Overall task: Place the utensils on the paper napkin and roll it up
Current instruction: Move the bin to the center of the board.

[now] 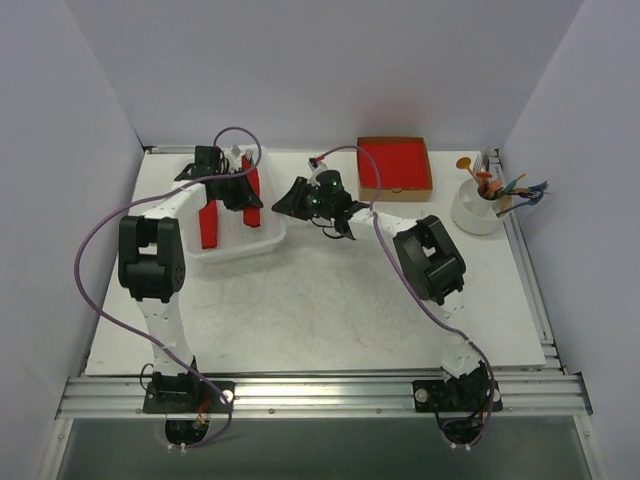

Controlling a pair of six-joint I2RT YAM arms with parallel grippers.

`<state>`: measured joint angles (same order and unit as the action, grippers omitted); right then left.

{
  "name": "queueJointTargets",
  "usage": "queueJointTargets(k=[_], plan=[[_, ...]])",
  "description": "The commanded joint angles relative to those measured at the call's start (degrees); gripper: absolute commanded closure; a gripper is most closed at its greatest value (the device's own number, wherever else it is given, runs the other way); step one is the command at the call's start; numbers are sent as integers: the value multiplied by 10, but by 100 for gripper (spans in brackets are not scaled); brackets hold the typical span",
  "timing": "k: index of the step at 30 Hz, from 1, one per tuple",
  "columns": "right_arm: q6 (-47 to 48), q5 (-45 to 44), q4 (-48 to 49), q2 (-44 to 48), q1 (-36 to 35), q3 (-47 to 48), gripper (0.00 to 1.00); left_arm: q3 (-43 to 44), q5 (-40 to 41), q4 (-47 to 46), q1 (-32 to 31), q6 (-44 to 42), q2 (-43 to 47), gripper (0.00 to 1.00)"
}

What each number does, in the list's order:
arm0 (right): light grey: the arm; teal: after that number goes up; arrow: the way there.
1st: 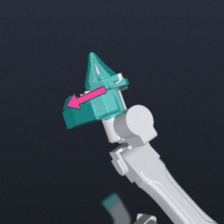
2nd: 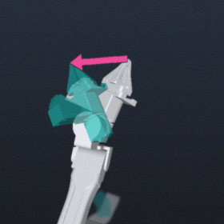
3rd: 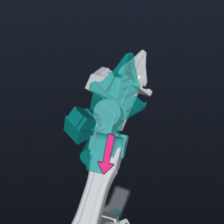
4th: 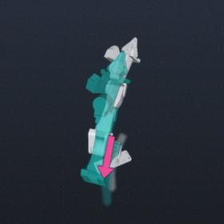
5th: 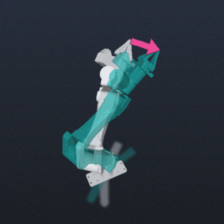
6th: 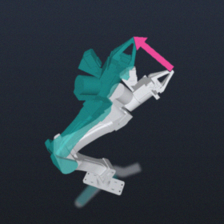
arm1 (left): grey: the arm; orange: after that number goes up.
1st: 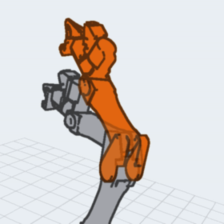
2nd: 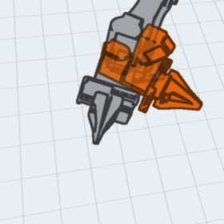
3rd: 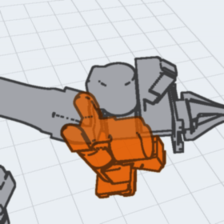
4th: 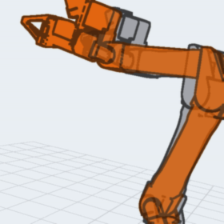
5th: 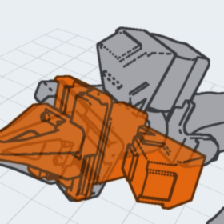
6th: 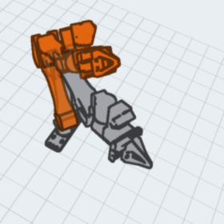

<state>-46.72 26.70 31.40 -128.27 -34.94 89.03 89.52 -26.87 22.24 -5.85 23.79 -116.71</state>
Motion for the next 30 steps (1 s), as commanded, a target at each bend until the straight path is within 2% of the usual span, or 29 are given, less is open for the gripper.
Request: queueJointTargets(k=[1,10,21,30], plan=[[1,-36,6,39,-9,-25,100,18,-6,-19,3,7,-5,98],[-7,-130,-4,89,-35,-76,100,18,2,-14,3,6,-1,98],[-36,-238,29,125,-57,-137,100,-19,15,-41,0,23,10,98],[-8,-285,-17,133,-77,-119,100,-23,28,-44,-8,17,1,98]])
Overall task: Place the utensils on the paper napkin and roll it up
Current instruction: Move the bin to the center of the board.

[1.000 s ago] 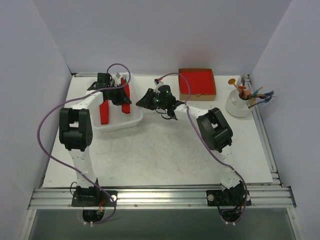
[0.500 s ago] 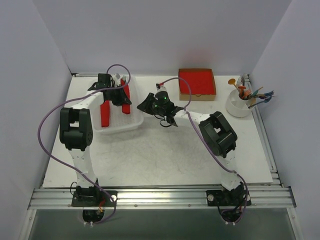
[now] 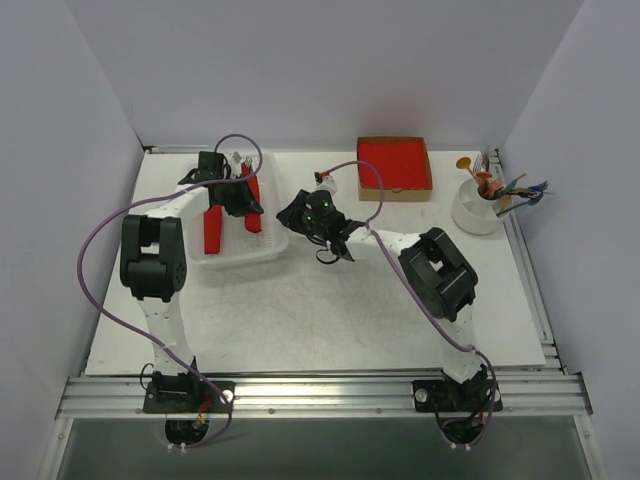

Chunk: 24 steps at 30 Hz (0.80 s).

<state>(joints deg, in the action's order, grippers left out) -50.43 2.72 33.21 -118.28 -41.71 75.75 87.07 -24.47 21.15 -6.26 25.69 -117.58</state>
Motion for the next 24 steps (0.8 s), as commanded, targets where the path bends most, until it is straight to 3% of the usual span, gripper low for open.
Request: queueJointTargets(k=[1,8,24], plan=[[30,-48,-36,35,-10,14,100,1,4,-34,-5,-4,8,98],[30,-107,-37,60,-32,-16,100,-3,8,-44,-14,5,-2,98],[22,-126,-40,60,-35,-14,100,-43,36,-48,-51,25,10,98]])
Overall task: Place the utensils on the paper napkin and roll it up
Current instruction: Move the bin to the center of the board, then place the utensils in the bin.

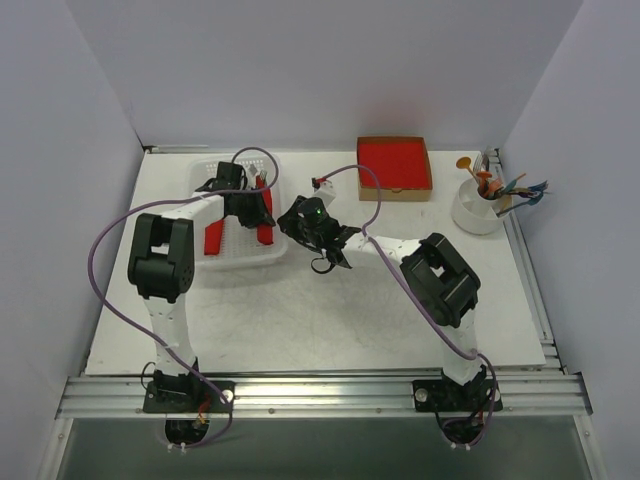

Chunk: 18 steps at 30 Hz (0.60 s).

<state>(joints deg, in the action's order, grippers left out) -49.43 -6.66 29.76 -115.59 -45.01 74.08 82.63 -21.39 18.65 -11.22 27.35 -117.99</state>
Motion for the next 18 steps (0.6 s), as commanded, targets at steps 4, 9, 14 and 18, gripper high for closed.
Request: queueJointTargets(k=[4,9,14,18], plan=[[11,-31,-3,32,-2,3,100,4,18,-12,-9,13,6,98],[13,-31,-4,33,-2,4,100,10,20,4,-10,12,0,98],[11,-28,-1,29,-2,4,100,14,13,18,-9,11,-6,98],[11,-26,0,29,-2,5,100,16,-18,7,-8,8,-16,98]])
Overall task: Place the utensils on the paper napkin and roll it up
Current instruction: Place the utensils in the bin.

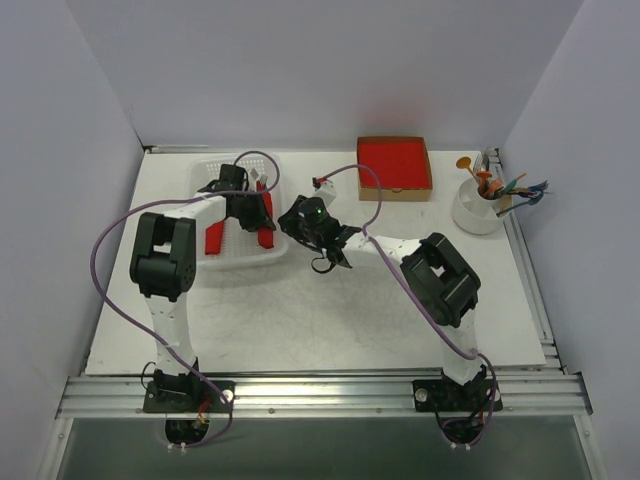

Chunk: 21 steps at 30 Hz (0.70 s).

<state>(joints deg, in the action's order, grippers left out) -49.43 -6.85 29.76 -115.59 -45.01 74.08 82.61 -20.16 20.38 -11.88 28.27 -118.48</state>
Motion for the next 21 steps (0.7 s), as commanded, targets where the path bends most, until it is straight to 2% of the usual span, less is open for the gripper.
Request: queueJointTargets(k=[1,7,13,21], plan=[[11,-23,-1,31,-2,5,100,20,-34,-8,-2,-3,-15,97],[11,-22,-1,31,-1,4,100,24,-35,-5,-2,-1,-22,96],[11,-23,-1,32,-2,4,100,31,-32,4,-2,-4,-25,81],[12,-22,2,33,-2,4,100,37,-25,21,-1,-9,-36,79]])
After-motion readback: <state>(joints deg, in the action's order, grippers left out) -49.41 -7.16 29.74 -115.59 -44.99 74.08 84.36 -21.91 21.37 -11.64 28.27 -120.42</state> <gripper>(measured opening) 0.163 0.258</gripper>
